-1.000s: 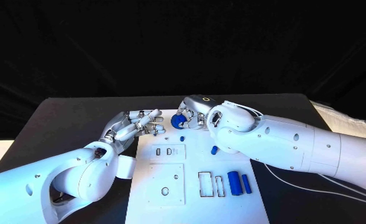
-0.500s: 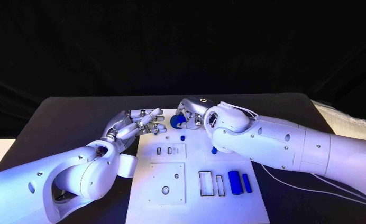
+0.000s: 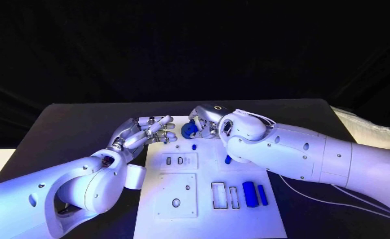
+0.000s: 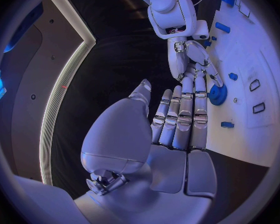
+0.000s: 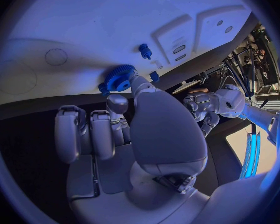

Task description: Assemble the parts on the task board

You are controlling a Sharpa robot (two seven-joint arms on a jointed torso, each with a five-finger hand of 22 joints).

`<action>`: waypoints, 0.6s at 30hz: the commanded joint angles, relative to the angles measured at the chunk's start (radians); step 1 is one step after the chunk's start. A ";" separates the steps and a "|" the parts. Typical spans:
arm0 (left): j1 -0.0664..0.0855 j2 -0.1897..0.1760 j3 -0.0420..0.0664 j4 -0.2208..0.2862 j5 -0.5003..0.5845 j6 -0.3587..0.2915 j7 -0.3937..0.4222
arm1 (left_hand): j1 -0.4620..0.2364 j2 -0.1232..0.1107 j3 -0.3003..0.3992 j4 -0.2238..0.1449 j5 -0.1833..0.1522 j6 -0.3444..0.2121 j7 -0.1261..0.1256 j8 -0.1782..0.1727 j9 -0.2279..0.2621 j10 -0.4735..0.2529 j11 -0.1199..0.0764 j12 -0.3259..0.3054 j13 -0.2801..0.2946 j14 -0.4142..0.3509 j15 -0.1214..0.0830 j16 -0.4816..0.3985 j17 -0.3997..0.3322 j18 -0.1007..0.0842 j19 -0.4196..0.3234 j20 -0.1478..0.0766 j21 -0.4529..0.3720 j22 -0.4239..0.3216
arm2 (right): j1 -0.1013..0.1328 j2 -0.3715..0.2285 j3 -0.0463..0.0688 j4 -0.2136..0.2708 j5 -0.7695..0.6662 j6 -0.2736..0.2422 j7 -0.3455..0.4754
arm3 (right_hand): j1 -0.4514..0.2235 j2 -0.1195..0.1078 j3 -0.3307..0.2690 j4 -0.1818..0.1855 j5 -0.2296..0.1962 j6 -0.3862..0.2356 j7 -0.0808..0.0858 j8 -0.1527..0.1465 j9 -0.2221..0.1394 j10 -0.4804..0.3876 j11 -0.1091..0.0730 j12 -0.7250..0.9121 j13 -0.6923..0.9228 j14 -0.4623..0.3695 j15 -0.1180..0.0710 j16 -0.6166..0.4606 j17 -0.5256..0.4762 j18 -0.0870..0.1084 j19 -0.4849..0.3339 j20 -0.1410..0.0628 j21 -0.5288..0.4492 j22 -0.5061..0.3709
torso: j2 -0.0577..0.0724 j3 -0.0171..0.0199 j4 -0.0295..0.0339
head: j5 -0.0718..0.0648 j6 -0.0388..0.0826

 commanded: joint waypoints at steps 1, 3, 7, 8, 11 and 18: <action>0.001 0.001 0.001 0.002 -0.005 0.017 0.004 | 0.011 0.002 0.000 -0.004 -0.005 0.001 0.002 -0.003 -0.001 0.001 0.007 -0.005 0.000 -0.008 -0.001 -0.007 0.001 0.002 0.003 0.002 0.000 -0.001 | 0.000 -0.005 0.000 0.004 0.006 0.014 0.009 | 0.005 0.007 -0.002 0.014 -0.003 0.049 -0.004 0.012 0.005 -0.002 -0.009 0.010 0.005 0.065 0.001 -0.002 0.075 -0.013 -0.001 0.003 -0.005 0.015 | 0.000 -0.0006 -0.0001 | 0.000 -0.001; 0.001 0.000 0.001 0.002 -0.005 0.017 0.004 | 0.011 0.002 0.000 -0.004 -0.005 0.001 0.002 -0.003 -0.001 0.001 0.007 -0.005 0.000 -0.008 -0.001 -0.007 0.001 0.002 0.003 0.002 0.000 -0.001 | 0.000 -0.009 0.000 0.007 0.015 0.009 0.013 | 0.000 0.016 -0.004 0.022 0.005 0.073 -0.009 0.022 0.007 0.003 -0.013 0.020 0.013 0.065 -0.003 -0.001 0.076 -0.013 0.000 0.001 -0.004 0.016 | 0.000 -0.0004 0.0002 | 0.000 -0.001; 0.001 0.000 0.001 0.002 -0.005 0.017 0.004 | 0.011 0.002 0.000 -0.004 -0.005 0.001 0.002 -0.003 -0.001 0.001 0.007 -0.005 0.000 -0.008 -0.001 -0.007 0.001 0.002 0.003 0.002 0.000 -0.001 | -0.001 -0.019 0.000 0.018 0.041 -0.009 0.034 | -0.001 0.035 -0.002 0.023 0.022 0.119 -0.021 0.041 0.012 0.025 -0.023 0.060 0.046 0.067 -0.011 0.002 0.082 -0.015 0.006 -0.007 -0.001 0.024 | 0.000 -0.0001 0.0016 | 0.000 -0.003; 0.001 0.000 0.001 0.002 -0.005 0.017 0.004 | 0.011 0.002 0.000 -0.004 -0.005 0.001 0.002 -0.003 -0.001 0.001 0.007 -0.005 0.000 -0.008 -0.001 -0.007 0.001 0.002 0.003 0.002 0.000 -0.001 | -0.002 -0.022 0.000 0.021 0.046 -0.012 0.039 | -0.001 0.039 -0.001 0.022 0.025 0.127 -0.023 0.043 0.012 0.030 -0.025 0.069 0.053 0.068 -0.013 0.003 0.084 -0.015 0.008 -0.008 0.001 0.027 | 0.000 -0.0003 0.0018 | 0.000 -0.003; 0.001 -0.001 0.001 0.002 -0.005 0.017 0.004 | 0.011 0.002 0.000 -0.004 -0.005 0.001 0.002 -0.003 -0.001 0.001 0.007 -0.005 0.000 -0.008 -0.001 -0.007 0.001 0.002 0.003 0.002 0.000 -0.001 | -0.003 -0.026 0.000 0.026 0.059 -0.010 0.048 | -0.004 0.046 -0.001 0.021 0.028 0.139 -0.026 0.046 0.012 0.037 -0.028 0.082 0.064 0.069 -0.016 0.005 0.089 -0.017 0.012 -0.011 0.003 0.033 | 0.000 -0.0010 0.0010 | 0.001 -0.003; 0.001 0.000 0.001 0.001 -0.005 0.017 0.003 | 0.013 0.003 0.001 -0.006 -0.005 0.001 0.003 -0.004 -0.001 0.001 0.008 -0.006 0.000 -0.008 -0.001 -0.008 0.002 0.002 0.003 0.002 0.000 -0.001 | -0.004 -0.023 0.000 0.022 0.072 0.024 0.042 | -0.020 0.049 -0.010 0.026 0.027 0.144 -0.028 0.042 0.008 0.038 -0.029 0.084 0.066 0.069 -0.017 0.006 0.090 -0.017 0.012 -0.014 0.003 0.033 | 0.000 -0.0016 0.0016 | 0.000 -0.005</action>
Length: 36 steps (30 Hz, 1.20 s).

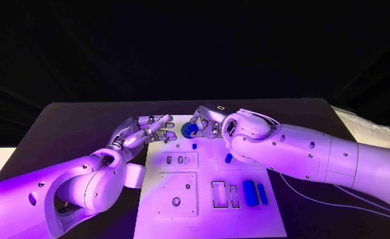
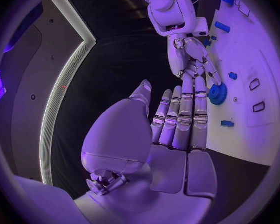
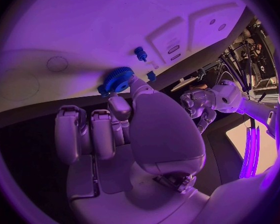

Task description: Assemble the parts on the task board

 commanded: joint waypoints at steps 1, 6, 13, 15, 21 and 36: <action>0.001 0.002 0.001 0.001 -0.005 0.017 0.004 | 0.009 -0.001 0.001 -0.006 -0.005 0.001 0.003 -0.004 -0.001 0.001 0.008 -0.006 0.000 -0.008 -0.001 -0.004 0.001 0.002 0.003 0.002 0.000 -0.001 | -0.001 0.007 0.000 -0.004 0.018 0.034 0.010 | -0.010 0.003 -0.006 0.005 0.004 0.005 0.002 -0.005 -0.003 0.006 -0.002 0.004 0.000 0.069 -0.010 0.005 0.090 -0.017 0.004 -0.007 0.003 0.032 | 0.000 -0.0008 0.0007 | -0.001 -0.001; 0.001 0.004 0.001 0.000 -0.005 0.017 0.004 | 0.010 -0.001 0.001 -0.008 -0.005 0.002 0.003 -0.005 -0.001 0.001 0.008 -0.006 0.000 -0.008 -0.001 -0.004 0.001 0.002 0.003 0.002 0.000 -0.001 | -0.003 0.020 -0.001 -0.025 0.014 0.061 -0.008 | -0.021 -0.006 -0.022 0.005 0.004 -0.015 0.007 -0.024 -0.010 -0.005 0.002 -0.010 -0.012 0.069 -0.007 0.005 0.090 -0.015 -0.001 -0.006 0.000 0.026 | 0.001 -0.0010 0.0016 | 0.000 -0.003; 0.001 0.004 0.001 -0.001 -0.005 0.017 0.004 | 0.011 0.000 0.002 -0.009 -0.005 0.002 0.003 -0.005 -0.001 0.001 0.008 -0.007 0.000 -0.008 -0.001 -0.004 0.002 0.002 0.003 0.002 0.000 -0.001 | -0.009 0.033 -0.002 -0.047 -0.025 0.054 -0.023 | -0.015 -0.010 -0.032 0.000 0.004 -0.039 0.014 -0.042 -0.012 -0.017 0.008 -0.023 -0.023 0.069 -0.002 0.007 0.094 -0.015 -0.003 -0.002 -0.001 0.024 | 0.000 -0.0004 0.0002 | 0.001 -0.004; 0.001 0.004 0.001 -0.001 -0.005 0.016 0.004 | 0.011 0.000 0.002 -0.009 -0.005 0.002 0.003 -0.005 -0.001 0.001 0.008 -0.007 0.000 -0.008 -0.001 -0.004 0.002 0.002 0.003 0.002 0.000 -0.001 | -0.010 0.035 -0.003 -0.051 -0.034 0.051 -0.026 | -0.009 -0.009 -0.031 -0.003 0.004 -0.037 0.014 -0.042 -0.012 -0.016 0.008 -0.022 -0.022 0.069 -0.001 0.007 0.095 -0.015 -0.002 -0.001 -0.001 0.026 | 0.000 -0.0008 -0.0001 | 0.000 -0.004; 0.001 0.003 0.001 0.000 -0.005 0.017 0.003 | 0.013 0.001 0.003 -0.010 -0.005 0.002 0.003 -0.005 -0.001 0.001 0.008 -0.007 0.000 -0.008 -0.001 -0.005 0.002 0.002 0.003 0.002 0.000 -0.001 | -0.012 0.034 -0.003 -0.047 -0.046 0.023 -0.026 | 0.003 -0.005 -0.028 -0.009 0.002 -0.033 0.013 -0.041 -0.010 -0.014 0.007 -0.017 -0.018 0.070 -0.001 0.007 0.095 -0.016 0.000 0.000 0.000 0.029 | 0.000 0.0000 -0.0006 | 0.000 -0.004; 0.001 -0.002 0.001 -0.005 -0.005 0.017 0.002 | 0.014 0.002 0.004 -0.013 -0.005 0.002 0.003 -0.006 -0.001 0.000 0.008 -0.008 -0.001 -0.009 -0.001 -0.006 0.003 0.002 0.003 0.002 0.000 -0.001 | -0.010 -0.084 0.005 0.063 0.115 -0.263 0.169 | 0.021 0.001 -0.020 -0.020 0.022 -0.022 0.011 -0.039 -0.009 0.000 0.005 0.007 0.002 0.068 -0.003 0.004 0.090 -0.017 0.003 -0.001 0.002 0.033 | -0.002 0.0021 -0.0045 | 0.000 -0.001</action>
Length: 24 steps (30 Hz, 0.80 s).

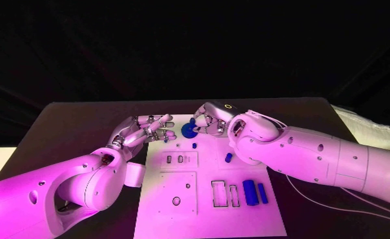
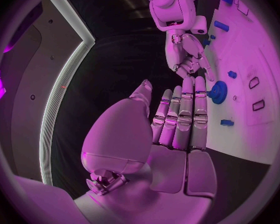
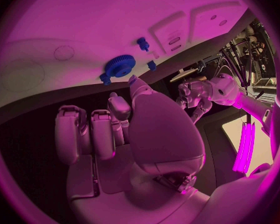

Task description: Assemble the parts on the task board

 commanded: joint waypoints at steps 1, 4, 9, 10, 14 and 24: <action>0.001 0.000 0.001 0.000 -0.005 0.017 0.005 | 0.011 -0.002 0.001 -0.010 -0.005 0.001 0.003 -0.007 -0.001 0.000 0.008 -0.004 -0.001 -0.009 -0.001 -0.006 0.001 0.002 0.003 0.002 0.000 -0.001 | 0.007 -0.035 0.003 0.030 0.110 -0.107 0.119 | 0.006 -0.008 -0.005 -0.003 0.002 0.005 0.002 -0.005 0.000 0.005 0.000 0.002 -0.001 0.068 -0.003 0.000 0.090 -0.017 0.000 0.002 0.002 0.033 | -0.001 0.0005 -0.0023 | -0.002 0.003; 0.001 -0.001 0.001 -0.003 -0.005 0.018 0.005 | 0.011 -0.002 0.001 -0.010 -0.005 0.001 0.003 -0.007 -0.001 0.000 0.008 -0.004 -0.001 -0.009 -0.001 -0.006 0.001 0.002 0.003 0.002 0.000 -0.001 | 0.017 -0.090 0.005 0.061 0.166 -0.076 0.151 | 0.002 -0.011 -0.009 -0.002 0.001 0.004 0.002 -0.006 0.000 0.004 0.001 0.000 -0.004 0.068 -0.003 -0.001 0.089 -0.016 -0.002 0.002 0.001 0.031 | -0.002 0.0015 -0.0034 | -0.003 0.003; 0.001 -0.001 0.000 -0.007 -0.005 0.022 0.006 | 0.012 -0.002 0.001 -0.011 -0.005 0.001 0.003 -0.007 -0.001 0.000 0.008 -0.005 -0.001 -0.009 -0.001 -0.007 0.002 0.002 0.003 0.002 0.000 -0.001 | 0.027 -0.209 0.006 0.096 0.264 -0.007 0.278 | 0.044 0.001 0.007 -0.033 0.012 0.015 0.001 -0.004 0.001 0.005 -0.002 0.003 0.000 0.070 -0.005 0.004 0.099 -0.018 0.003 0.001 0.004 0.039 | -0.008 0.0043 -0.0106 | -0.005 0.003; 0.001 -0.001 0.000 -0.008 -0.005 0.022 0.007 | 0.012 -0.002 0.001 -0.011 -0.005 0.001 0.003 -0.007 -0.001 0.000 0.008 -0.005 -0.001 -0.009 -0.001 -0.007 0.002 0.002 0.003 0.002 0.000 -0.001 | 0.027 -0.221 0.006 0.097 0.272 -0.003 0.292 | 0.052 0.004 0.010 -0.040 0.016 0.017 0.000 -0.003 0.002 0.006 -0.003 0.004 0.001 0.070 -0.006 0.004 0.101 -0.018 0.004 0.000 0.004 0.040 | -0.009 0.0052 -0.0118 | -0.005 0.003; 0.000 0.000 0.000 -0.013 -0.005 0.026 0.009 | 0.013 -0.002 0.001 -0.012 -0.005 0.001 0.003 -0.007 -0.001 0.000 0.008 -0.005 -0.001 -0.009 -0.001 -0.007 0.002 0.002 0.003 0.002 0.000 -0.001 | 0.024 -0.287 0.006 0.095 0.305 0.023 0.365 | 0.072 0.002 0.017 -0.062 0.030 0.026 0.000 -0.003 0.002 0.005 -0.003 0.002 0.000 0.070 -0.006 0.004 0.100 -0.018 0.005 -0.001 0.005 0.041 | -0.012 0.0100 -0.0198 | -0.007 0.003; -0.001 0.009 0.000 -0.027 -0.005 0.032 0.011 | 0.014 -0.001 0.002 -0.013 -0.004 0.001 0.003 -0.008 -0.001 0.000 0.008 -0.006 -0.001 -0.009 -0.001 -0.007 0.002 0.002 0.003 0.002 0.000 -0.001 | -0.003 -0.345 0.003 0.024 0.326 0.062 0.410 | 0.079 -0.004 0.017 -0.073 0.032 0.027 0.000 -0.005 0.001 -0.001 -0.004 -0.009 -0.008 0.069 -0.007 0.001 0.096 -0.018 0.002 -0.001 0.003 0.038 | -0.017 0.0194 -0.0248 | -0.036 0.007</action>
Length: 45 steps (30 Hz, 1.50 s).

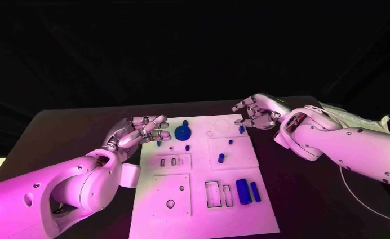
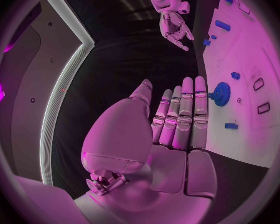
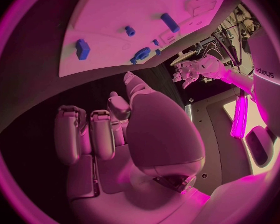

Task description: Assemble the parts on the task board

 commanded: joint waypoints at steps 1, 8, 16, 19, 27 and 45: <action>0.000 0.005 0.000 -0.001 -0.005 0.025 0.011 | 0.010 0.003 0.000 -0.005 -0.004 0.001 0.003 -0.004 -0.001 0.000 0.008 -0.006 -0.001 -0.006 0.002 -0.004 0.002 0.002 0.003 0.002 0.000 -0.001 | -0.013 -0.005 -0.001 -0.018 0.033 0.049 0.057 | 0.008 0.002 -0.001 -0.006 0.005 0.007 -0.002 -0.005 0.000 -0.001 -0.004 -0.001 0.000 0.069 -0.007 0.001 0.095 -0.018 0.002 -0.001 0.003 0.037 | -0.001 0.0042 0.0010 | -0.013 0.003; -0.001 0.007 0.000 -0.004 -0.005 0.025 0.011 | 0.011 0.004 0.000 -0.006 -0.004 0.001 0.003 -0.004 -0.001 0.000 0.008 -0.006 -0.001 -0.006 0.002 -0.004 0.002 0.002 0.003 0.002 0.000 -0.001 | -0.036 0.002 -0.001 -0.071 0.033 0.064 0.048 | 0.003 -0.008 -0.009 -0.011 0.000 -0.004 0.000 -0.013 -0.002 -0.008 -0.002 -0.014 -0.010 0.067 -0.005 -0.003 0.088 -0.015 -0.006 -0.001 -0.002 0.026 | 0.000 0.0063 0.0004 | -0.010 -0.002; -0.002 0.010 0.000 -0.008 -0.005 0.027 0.010 | 0.011 0.004 0.000 -0.006 -0.004 0.001 0.003 -0.004 -0.001 0.000 0.008 -0.006 -0.001 -0.006 0.002 -0.004 0.002 0.002 0.003 0.002 0.000 -0.001 | -0.047 0.026 -0.001 -0.121 0.025 0.079 0.036 | -0.001 -0.011 -0.014 -0.013 -0.010 -0.012 0.001 -0.016 -0.003 -0.013 0.000 -0.024 -0.018 0.066 -0.004 -0.005 0.086 -0.014 -0.010 0.000 -0.005 0.020 | -0.001 0.0039 0.0009 | -0.009 -0.007; -0.002 0.012 0.000 -0.009 -0.005 0.027 0.010 | 0.011 0.004 0.000 -0.006 -0.004 0.001 0.003 -0.004 -0.001 0.000 0.008 -0.006 -0.001 -0.006 0.002 -0.004 0.002 0.002 0.003 0.002 0.000 -0.001 | -0.049 0.036 -0.001 -0.137 0.021 0.087 0.031 | -0.001 -0.011 -0.014 -0.013 -0.010 -0.012 0.001 -0.016 -0.003 -0.013 0.000 -0.023 -0.018 0.066 -0.004 -0.005 0.085 -0.014 -0.011 0.000 -0.005 0.020 | 0.000 0.0042 0.0014 | -0.007 -0.009; -0.002 0.013 0.000 -0.010 -0.005 0.027 0.009 | 0.011 0.004 0.000 -0.006 -0.004 0.001 0.003 -0.004 -0.001 0.000 0.008 -0.006 -0.001 -0.006 0.002 -0.004 0.002 0.002 0.003 0.002 0.000 -0.001 | -0.054 0.061 -0.001 -0.174 0.016 0.103 0.022 | 0.007 0.005 -0.007 -0.022 -0.012 -0.004 0.000 -0.010 -0.001 -0.010 -0.001 -0.020 -0.015 0.066 -0.005 -0.006 0.085 -0.014 -0.011 0.000 -0.006 0.019 | -0.001 0.0029 0.0009 | -0.006 -0.012; -0.002 0.015 0.000 -0.012 -0.005 0.026 0.008 | 0.011 0.004 0.000 -0.006 -0.004 0.001 0.003 -0.004 -0.001 0.000 0.008 -0.006 -0.001 -0.006 0.002 -0.004 0.002 0.002 0.003 0.002 0.000 -0.001 | -0.060 0.087 -0.001 -0.191 0.012 0.136 0.022 | 0.010 0.039 0.022 -0.044 -0.015 0.075 -0.014 0.017 0.007 0.005 -0.014 -0.002 0.001 0.068 -0.015 -0.005 0.090 -0.014 -0.007 -0.007 -0.004 0.024 | -0.001 0.0027 0.0005 | -0.004 -0.016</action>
